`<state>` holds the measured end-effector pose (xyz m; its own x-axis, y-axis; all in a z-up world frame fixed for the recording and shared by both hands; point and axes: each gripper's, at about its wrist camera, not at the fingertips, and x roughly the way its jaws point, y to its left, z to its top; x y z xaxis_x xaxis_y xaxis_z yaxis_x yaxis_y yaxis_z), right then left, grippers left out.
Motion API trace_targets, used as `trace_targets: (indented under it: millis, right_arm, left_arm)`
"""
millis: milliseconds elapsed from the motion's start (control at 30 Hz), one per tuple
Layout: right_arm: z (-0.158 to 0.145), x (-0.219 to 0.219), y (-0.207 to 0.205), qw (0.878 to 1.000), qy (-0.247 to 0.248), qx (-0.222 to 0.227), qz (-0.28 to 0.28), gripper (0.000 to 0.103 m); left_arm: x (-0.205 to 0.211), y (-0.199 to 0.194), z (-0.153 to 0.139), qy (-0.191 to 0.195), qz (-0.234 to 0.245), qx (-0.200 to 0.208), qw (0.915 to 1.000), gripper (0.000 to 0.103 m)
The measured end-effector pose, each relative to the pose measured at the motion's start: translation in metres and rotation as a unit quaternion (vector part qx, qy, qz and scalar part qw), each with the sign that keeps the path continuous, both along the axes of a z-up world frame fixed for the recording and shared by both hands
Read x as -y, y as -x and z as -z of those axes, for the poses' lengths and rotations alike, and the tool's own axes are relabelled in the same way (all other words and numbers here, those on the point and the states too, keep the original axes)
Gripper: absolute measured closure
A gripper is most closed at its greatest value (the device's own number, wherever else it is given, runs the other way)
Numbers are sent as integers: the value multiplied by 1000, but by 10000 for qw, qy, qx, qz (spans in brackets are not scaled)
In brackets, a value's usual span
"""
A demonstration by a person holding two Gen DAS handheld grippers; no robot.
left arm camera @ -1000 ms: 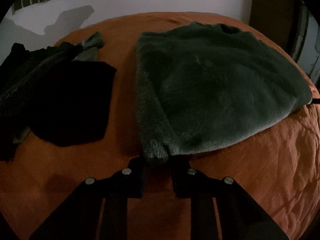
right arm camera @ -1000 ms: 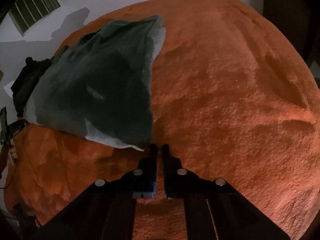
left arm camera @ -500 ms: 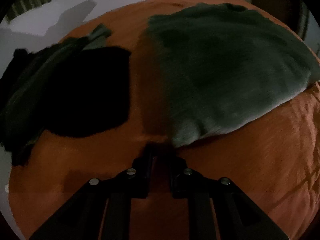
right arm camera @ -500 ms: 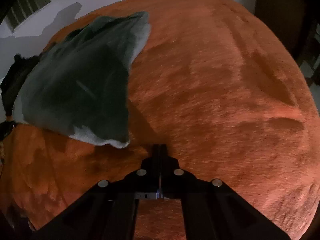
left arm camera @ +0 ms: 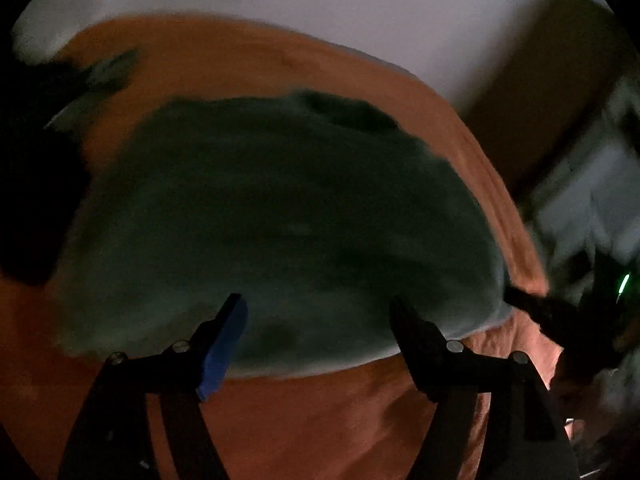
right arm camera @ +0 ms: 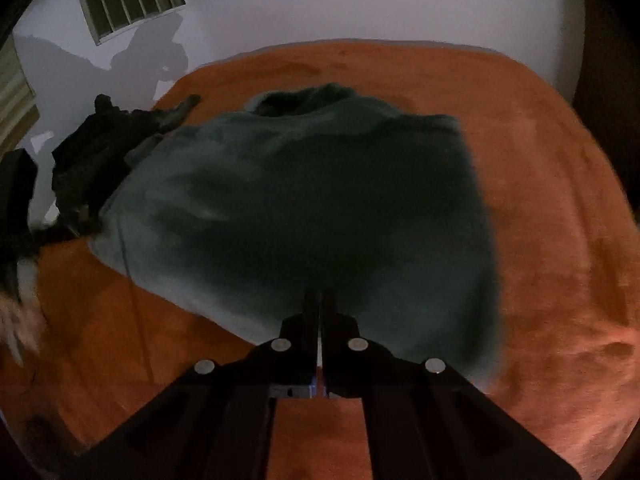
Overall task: Fold clothes
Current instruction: 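Smooth the folded jacket bundle with both open tools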
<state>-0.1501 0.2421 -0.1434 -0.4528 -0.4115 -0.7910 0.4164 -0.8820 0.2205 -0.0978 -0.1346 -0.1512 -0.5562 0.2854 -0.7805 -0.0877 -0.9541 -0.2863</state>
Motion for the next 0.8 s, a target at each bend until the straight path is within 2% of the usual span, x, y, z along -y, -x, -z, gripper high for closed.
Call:
trace_targets:
  millis: [67, 133, 200, 267, 300, 367, 467, 533, 567, 600, 633, 733, 800]
  right_arm:
    - [2, 20, 1, 9998, 139, 135, 2, 103]
    - [8, 35, 3, 9996, 147, 248, 43, 101]
    - [22, 44, 5, 9992, -62, 347, 206, 102]
    - [48, 43, 15, 9973, -162, 695, 174, 103]
    - [54, 41, 16, 9973, -159, 700, 137, 103]
    - [56, 39, 13, 9981, -170, 591, 18, 103]
    - [35, 33, 6, 9993, -177, 312, 101, 103]
    - [29, 22, 7, 9994, -211, 164, 232, 103]
    - [38, 17, 12, 9991, -224, 320, 184, 103]
    - [50, 13, 18, 9983, -197, 538, 93, 103]
    - [52, 12, 19, 9983, -146, 560, 64, 103]
    - [27, 12, 9, 9998, -155, 106, 106, 103]
    - [10, 5, 6, 9988, -281, -287, 278, 103]
  left_arm:
    - [-41, 11, 9, 358, 324, -65, 9988, 29]
    - [-61, 18, 24, 604, 303, 61, 9977, 36]
    - [-64, 20, 38, 657, 202, 233, 9974, 35]
    - [-64, 25, 53, 783, 321, 248, 9961, 34]
    - [-62, 20, 49, 800, 310, 198, 9961, 33]
    - [-56, 6, 35, 807, 251, 74, 9964, 33]
    - [-48, -15, 14, 819, 163, -111, 9964, 33]
    - [-31, -9, 33, 1011, 160, 61, 9947, 33]
    - [-23, -5, 44, 1116, 161, 162, 9935, 32]
    - [-15, -4, 51, 972, 198, 203, 9949, 32]
    - [-10, -7, 49, 831, 210, 155, 9962, 32]
    - [-3, -22, 20, 887, 277, -94, 9956, 32]
    - [12, -23, 30, 1104, 89, -139, 9937, 32]
